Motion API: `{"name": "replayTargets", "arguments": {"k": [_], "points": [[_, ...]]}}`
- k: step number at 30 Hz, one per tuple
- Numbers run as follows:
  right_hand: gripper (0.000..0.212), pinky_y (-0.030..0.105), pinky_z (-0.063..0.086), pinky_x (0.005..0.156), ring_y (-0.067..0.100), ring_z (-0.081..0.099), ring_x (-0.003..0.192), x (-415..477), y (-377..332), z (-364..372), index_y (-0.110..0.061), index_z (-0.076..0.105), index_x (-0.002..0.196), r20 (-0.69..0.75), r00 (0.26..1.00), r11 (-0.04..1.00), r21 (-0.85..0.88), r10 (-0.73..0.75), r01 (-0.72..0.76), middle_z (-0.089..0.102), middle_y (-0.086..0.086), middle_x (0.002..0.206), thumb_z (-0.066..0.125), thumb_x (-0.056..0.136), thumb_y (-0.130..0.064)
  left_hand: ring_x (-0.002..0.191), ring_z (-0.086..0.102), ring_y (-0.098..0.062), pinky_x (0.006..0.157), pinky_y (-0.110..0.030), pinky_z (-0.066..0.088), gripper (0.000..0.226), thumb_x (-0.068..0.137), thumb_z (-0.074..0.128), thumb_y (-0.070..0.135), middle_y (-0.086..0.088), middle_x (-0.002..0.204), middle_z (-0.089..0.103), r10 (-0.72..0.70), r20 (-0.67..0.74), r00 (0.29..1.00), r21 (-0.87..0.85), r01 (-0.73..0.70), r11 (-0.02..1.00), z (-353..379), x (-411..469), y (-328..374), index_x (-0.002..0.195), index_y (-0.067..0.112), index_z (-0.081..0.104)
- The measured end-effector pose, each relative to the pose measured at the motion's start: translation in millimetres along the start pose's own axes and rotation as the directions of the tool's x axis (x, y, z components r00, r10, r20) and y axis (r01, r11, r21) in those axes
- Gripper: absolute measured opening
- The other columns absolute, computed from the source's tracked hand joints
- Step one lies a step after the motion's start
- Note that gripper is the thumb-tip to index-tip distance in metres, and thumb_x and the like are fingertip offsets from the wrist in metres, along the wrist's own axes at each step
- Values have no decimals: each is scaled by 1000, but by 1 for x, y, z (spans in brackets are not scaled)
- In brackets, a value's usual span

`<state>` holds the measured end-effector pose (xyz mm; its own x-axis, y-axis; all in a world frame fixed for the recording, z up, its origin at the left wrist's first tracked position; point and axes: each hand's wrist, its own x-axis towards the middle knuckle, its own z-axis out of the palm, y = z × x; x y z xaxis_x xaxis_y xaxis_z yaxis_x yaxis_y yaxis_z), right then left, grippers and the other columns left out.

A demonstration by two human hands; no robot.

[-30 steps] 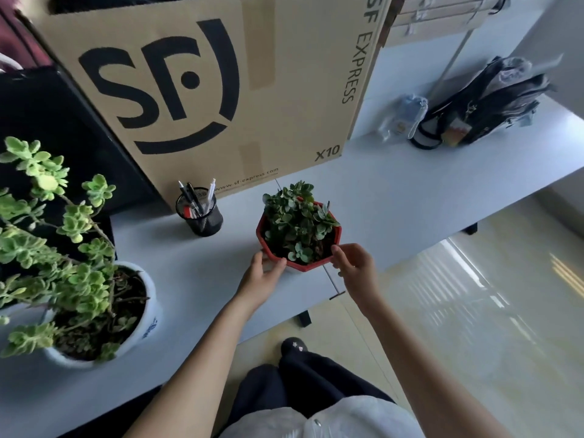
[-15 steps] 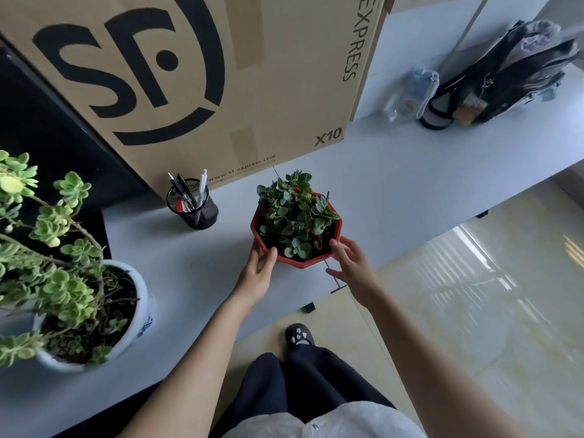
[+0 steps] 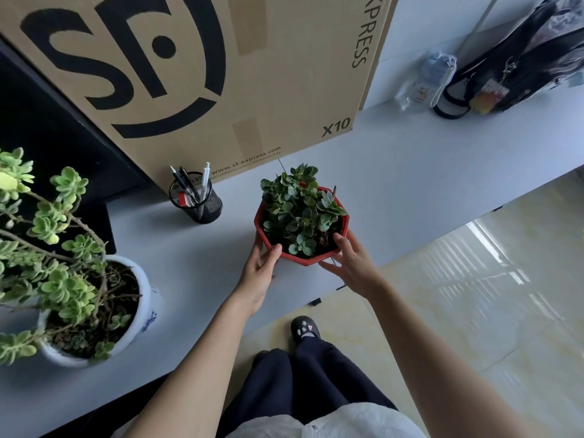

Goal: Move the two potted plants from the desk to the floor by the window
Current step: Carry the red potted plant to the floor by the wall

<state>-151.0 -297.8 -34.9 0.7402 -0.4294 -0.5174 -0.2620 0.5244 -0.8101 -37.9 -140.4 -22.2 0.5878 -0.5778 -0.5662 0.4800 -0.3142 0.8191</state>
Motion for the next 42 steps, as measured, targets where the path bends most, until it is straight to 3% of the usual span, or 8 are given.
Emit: {"name": "replayTargets", "arguments": {"k": [3,8,17,24,32,38,42], "points": [[29,52,41,104,29,53,123,1,2,0,-36,49,124,10,1000,999,54,7,-8,60,-2,124,44,96,-33,134,40,-19,112,-50,27,55,93,48,28,28,117,52,-7,-14,1000,-100,6,995,2,0,-1,142,40,26],[30,52,42,104,30,54,121,0,2,1,-31,50,125,1,1000,995,96,-1,1,61,1,122,46,95,-31,130,45,-22,113,-51,26,53,93,49,23,22,117,57,-5,-21,1000,-170,2,986,4,0,-3,140,38,31],[41,49,48,97,25,62,113,-7,8,3,-27,49,128,-4,1000,990,141,-24,25,67,-1,115,55,87,-32,131,44,-23,112,-50,25,55,92,50,21,17,117,59,-7,6,1000,-180,7,984,-3,-2,-1,141,38,31],[38,48,51,93,29,63,110,-19,2,15,-23,48,128,-38,997,971,229,-68,75,68,3,112,53,91,-26,132,42,-20,108,-51,28,55,91,53,23,1,138,52,61,27,998,-204,-55,977,-6,-9,14,138,43,32],[26,45,56,86,29,66,104,-42,-5,24,-25,52,119,-83,988,954,260,-130,147,66,5,111,51,93,-24,128,47,-24,106,-48,38,54,91,52,22,5,123,58,122,77,990,-201,-104,974,-7,-22,27,138,41,33],[52,44,56,84,33,62,111,-68,-2,23,-21,47,130,-149,978,938,295,-144,183,63,8,117,60,80,-31,126,49,-24,105,-45,40,56,90,53,22,4,124,59,147,159,976,-189,-116,975,0,-33,26,139,38,33],[46,45,56,86,33,62,108,-88,2,14,-23,49,125,-208,966,918,332,-153,217,61,10,120,60,80,-29,126,50,-23,103,-42,43,54,91,52,21,5,125,58,162,225,961,-171,-125,977,12,-41,23,139,37,34]]}}
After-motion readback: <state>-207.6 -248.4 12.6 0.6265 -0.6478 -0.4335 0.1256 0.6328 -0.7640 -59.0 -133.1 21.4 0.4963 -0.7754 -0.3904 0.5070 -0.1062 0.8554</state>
